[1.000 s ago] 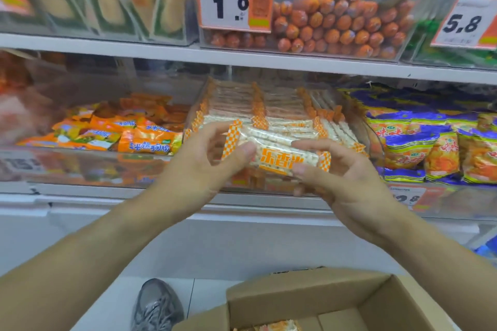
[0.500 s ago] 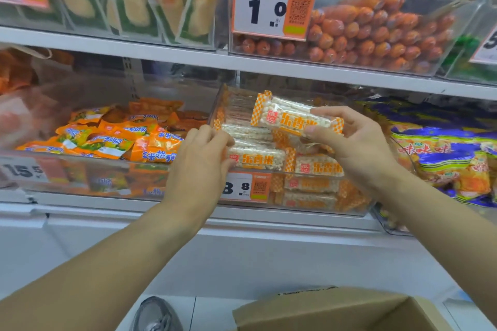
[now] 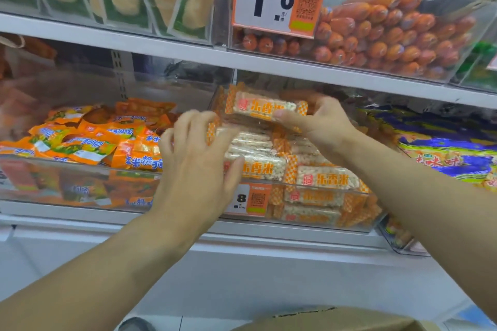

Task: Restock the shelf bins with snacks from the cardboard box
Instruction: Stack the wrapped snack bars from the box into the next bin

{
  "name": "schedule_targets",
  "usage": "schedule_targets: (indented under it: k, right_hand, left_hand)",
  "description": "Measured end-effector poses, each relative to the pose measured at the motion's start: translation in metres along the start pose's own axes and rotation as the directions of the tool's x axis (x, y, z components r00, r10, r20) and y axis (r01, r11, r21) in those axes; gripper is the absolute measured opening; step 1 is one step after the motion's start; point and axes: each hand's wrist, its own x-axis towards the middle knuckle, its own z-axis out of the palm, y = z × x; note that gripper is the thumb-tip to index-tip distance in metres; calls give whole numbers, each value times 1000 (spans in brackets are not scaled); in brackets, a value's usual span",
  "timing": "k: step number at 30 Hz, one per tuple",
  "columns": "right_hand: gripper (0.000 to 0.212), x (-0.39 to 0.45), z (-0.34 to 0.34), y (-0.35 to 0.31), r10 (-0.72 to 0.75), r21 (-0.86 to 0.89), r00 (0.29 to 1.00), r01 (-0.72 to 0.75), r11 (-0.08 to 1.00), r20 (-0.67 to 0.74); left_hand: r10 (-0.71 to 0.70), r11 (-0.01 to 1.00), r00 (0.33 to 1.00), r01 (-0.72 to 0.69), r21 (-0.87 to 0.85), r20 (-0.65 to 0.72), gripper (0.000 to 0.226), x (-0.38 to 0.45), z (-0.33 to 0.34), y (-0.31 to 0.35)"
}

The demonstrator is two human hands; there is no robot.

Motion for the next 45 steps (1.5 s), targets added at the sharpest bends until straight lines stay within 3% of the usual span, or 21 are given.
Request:
schedule_targets:
  k: [2,3,6,7,10,13,17,20,23,27,32,36,40,45]
  right_hand:
    - [80,23,7,2,69,-50,998,-68,996,9]
    - [81,34,11,3,107,-68,994,-104,992,36]
    - [20,58,25,4,120,-34,983,-116,993,138]
    - [18,65,29,4,124,-27,983,-121,992,135]
    - [41,78,39,5,100,-82,989,-92,992,105]
    - [51,82,41,1,60,-405,992,-9,914,113]
    - [65,87,43,8,-19,-565,994,78,821,109]
    - [73,87,44,13,70,-523,987,14,852,142]
    - [67,87,42,15,57,-480,990,12,877,130]
    - [47,91,42,19,-35,-396,999,33,918,3]
    - [19,97,48,21,-59,-398,998,56,916,6]
    - [34,96,46,23,-61,-490,997,75,869,44]
    - [49,91,42,22,-133,-514,990,91,853,-45]
    - [60,77,36,18,-112,-595,994,101,797,18]
  left_hand:
    - [-67,996,997,65,-57,-33,43,-1,3,-1]
    - [-89,992,996,86,-94,-32,46,-1,4,-2]
    - [-119,970,993,120,-209,18,45,2,4,-2]
    - [-129,962,991,134,-239,34,45,4,5,-3]
    - [-150,951,987,158,-267,50,47,4,6,-3]
    - [-160,945,982,181,-272,96,48,0,6,-6]
    - [-141,943,984,168,-289,112,48,-3,4,-10]
    - [-147,941,982,176,-289,120,46,-3,4,-9]
    - [-155,940,980,186,-287,127,42,-2,5,-6]
    - [-160,940,979,191,-284,130,40,-1,5,-4]
    - [-167,936,977,201,-290,135,38,-1,6,-4]
    - [-170,936,975,206,-286,145,35,0,6,-1]
    - [-192,932,971,227,-284,145,34,1,6,-1]
    - [-191,936,968,230,-265,165,38,0,3,2]
